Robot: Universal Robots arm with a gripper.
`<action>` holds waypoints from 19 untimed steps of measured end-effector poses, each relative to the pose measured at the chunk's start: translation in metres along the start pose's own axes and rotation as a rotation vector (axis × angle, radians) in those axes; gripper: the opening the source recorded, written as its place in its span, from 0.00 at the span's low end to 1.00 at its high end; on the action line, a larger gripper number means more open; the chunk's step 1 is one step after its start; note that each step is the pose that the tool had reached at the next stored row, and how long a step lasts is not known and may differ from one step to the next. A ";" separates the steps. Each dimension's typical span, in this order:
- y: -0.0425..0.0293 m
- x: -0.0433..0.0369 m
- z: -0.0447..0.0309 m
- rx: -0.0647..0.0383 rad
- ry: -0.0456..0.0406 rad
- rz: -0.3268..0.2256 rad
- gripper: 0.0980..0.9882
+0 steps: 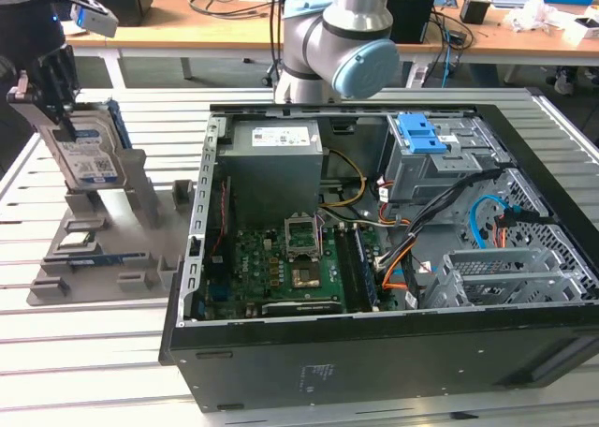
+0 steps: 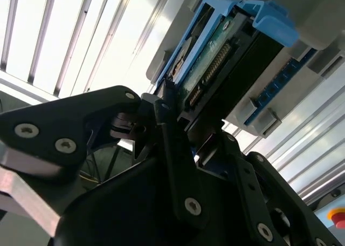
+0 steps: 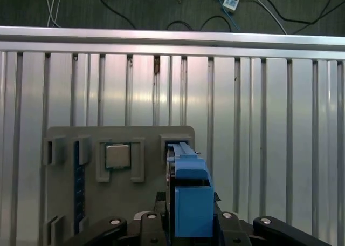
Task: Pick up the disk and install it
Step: 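Pick up the disk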
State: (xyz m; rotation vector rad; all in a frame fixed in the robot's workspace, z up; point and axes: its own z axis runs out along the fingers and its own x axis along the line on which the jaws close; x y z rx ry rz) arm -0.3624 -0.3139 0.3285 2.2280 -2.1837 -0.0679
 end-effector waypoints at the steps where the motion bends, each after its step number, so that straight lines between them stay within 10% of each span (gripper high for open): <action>1: 0.0001 -0.0003 -0.0025 0.000 0.0000 0.000 0.30; 19: 0.0016 -0.0026 -0.0385 0.000 0.0000 0.000 0.30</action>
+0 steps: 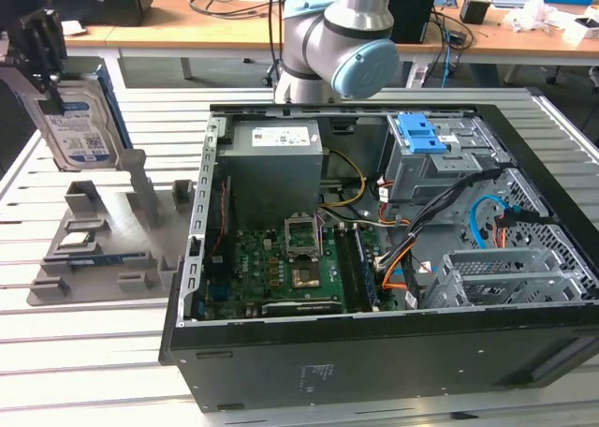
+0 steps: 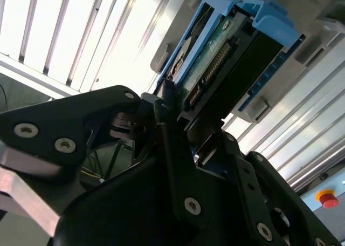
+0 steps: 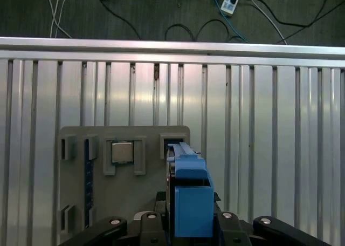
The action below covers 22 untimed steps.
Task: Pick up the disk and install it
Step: 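Pick up the disk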
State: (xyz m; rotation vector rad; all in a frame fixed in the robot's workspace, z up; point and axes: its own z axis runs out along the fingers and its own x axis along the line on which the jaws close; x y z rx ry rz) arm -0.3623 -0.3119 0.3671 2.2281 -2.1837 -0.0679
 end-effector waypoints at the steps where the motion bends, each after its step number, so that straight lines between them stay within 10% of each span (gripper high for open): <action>1: 0.0001 0.0000 -0.0015 0.000 0.0000 0.000 0.30; 22: 0.0013 -0.0007 -0.0299 0.000 0.0000 0.000 0.30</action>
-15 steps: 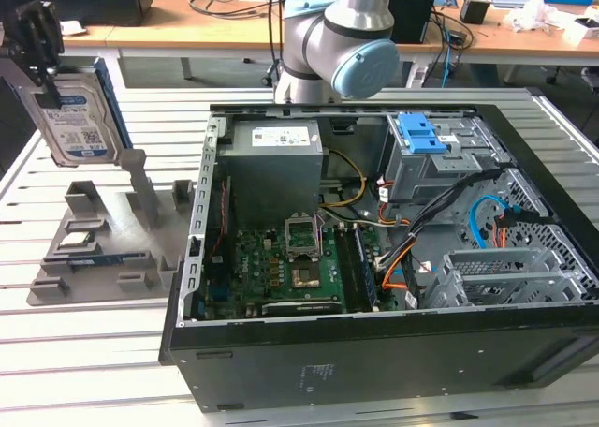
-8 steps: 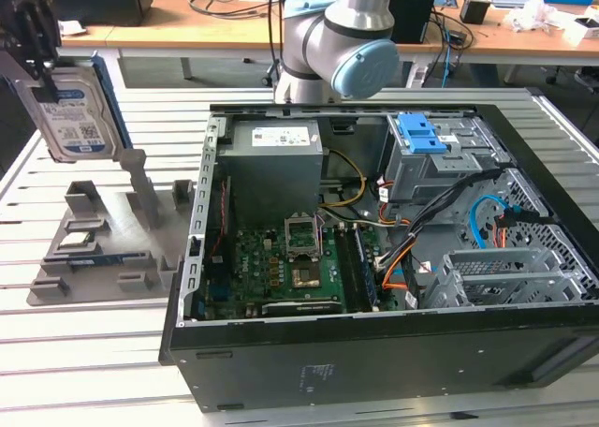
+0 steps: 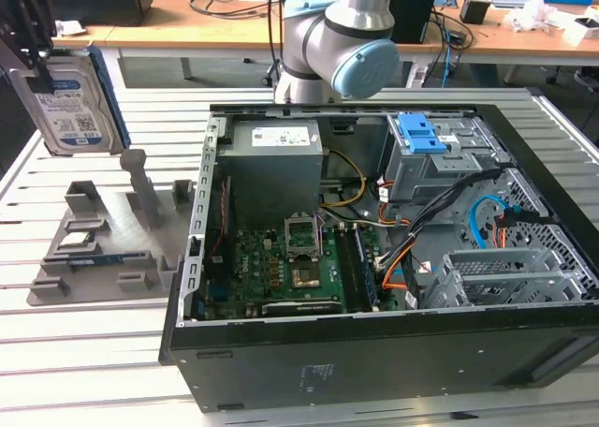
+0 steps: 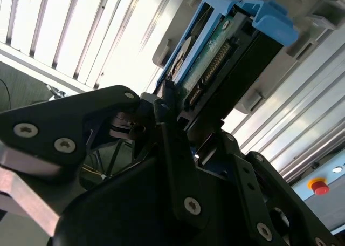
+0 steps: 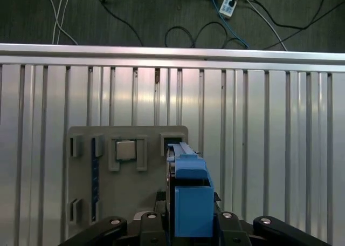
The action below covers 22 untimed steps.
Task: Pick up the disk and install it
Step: 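Pick up the disk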
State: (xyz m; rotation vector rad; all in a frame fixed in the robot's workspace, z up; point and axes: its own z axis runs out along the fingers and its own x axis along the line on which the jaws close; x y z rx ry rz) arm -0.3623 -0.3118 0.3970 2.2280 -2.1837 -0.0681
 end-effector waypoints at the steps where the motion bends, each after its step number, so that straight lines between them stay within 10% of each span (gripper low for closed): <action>1: 0.0001 0.0000 -0.0015 0.000 0.0000 0.000 0.30; 22: 0.0015 -0.0005 -0.0325 0.000 0.0000 0.000 0.30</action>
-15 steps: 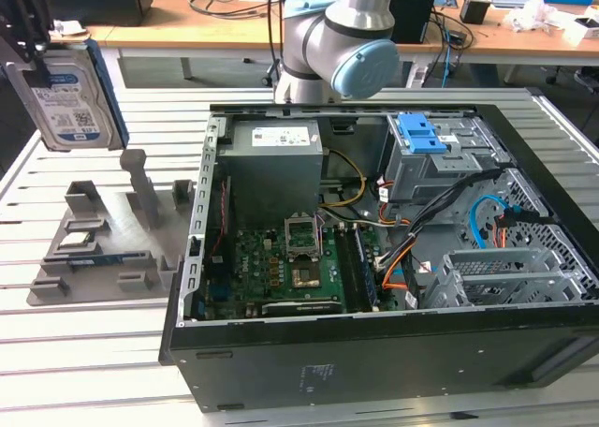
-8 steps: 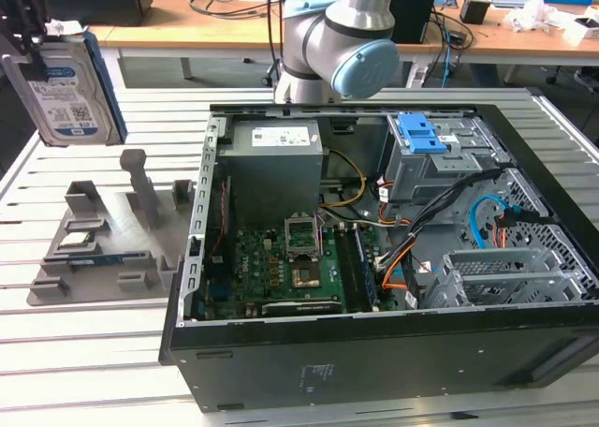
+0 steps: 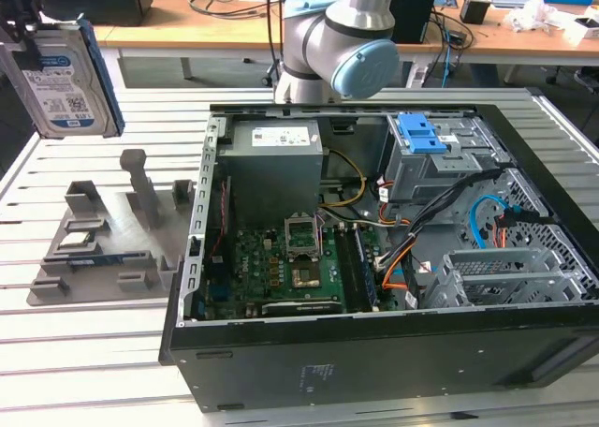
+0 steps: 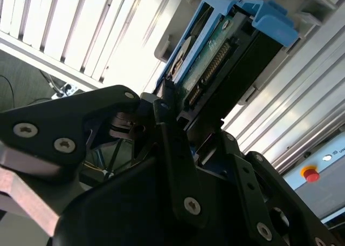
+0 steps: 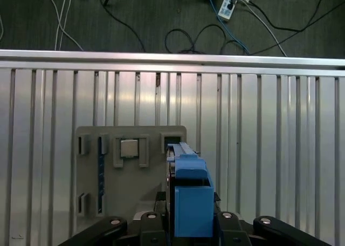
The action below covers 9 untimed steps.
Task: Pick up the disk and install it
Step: 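Pick up the disk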
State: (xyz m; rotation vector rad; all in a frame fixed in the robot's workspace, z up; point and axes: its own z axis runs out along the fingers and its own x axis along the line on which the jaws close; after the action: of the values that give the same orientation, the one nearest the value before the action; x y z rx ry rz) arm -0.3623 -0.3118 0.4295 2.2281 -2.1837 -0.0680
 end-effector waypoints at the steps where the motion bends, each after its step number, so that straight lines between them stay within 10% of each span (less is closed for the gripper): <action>1: 0.0001 -0.0001 -0.0026 0.000 0.0001 0.000 0.30; 9: 0.0009 -0.0003 -0.0194 0.000 0.0000 0.000 0.30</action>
State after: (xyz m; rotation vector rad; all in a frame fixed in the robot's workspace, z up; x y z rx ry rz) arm -0.3623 -0.3118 0.4490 2.2281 -2.1837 -0.0679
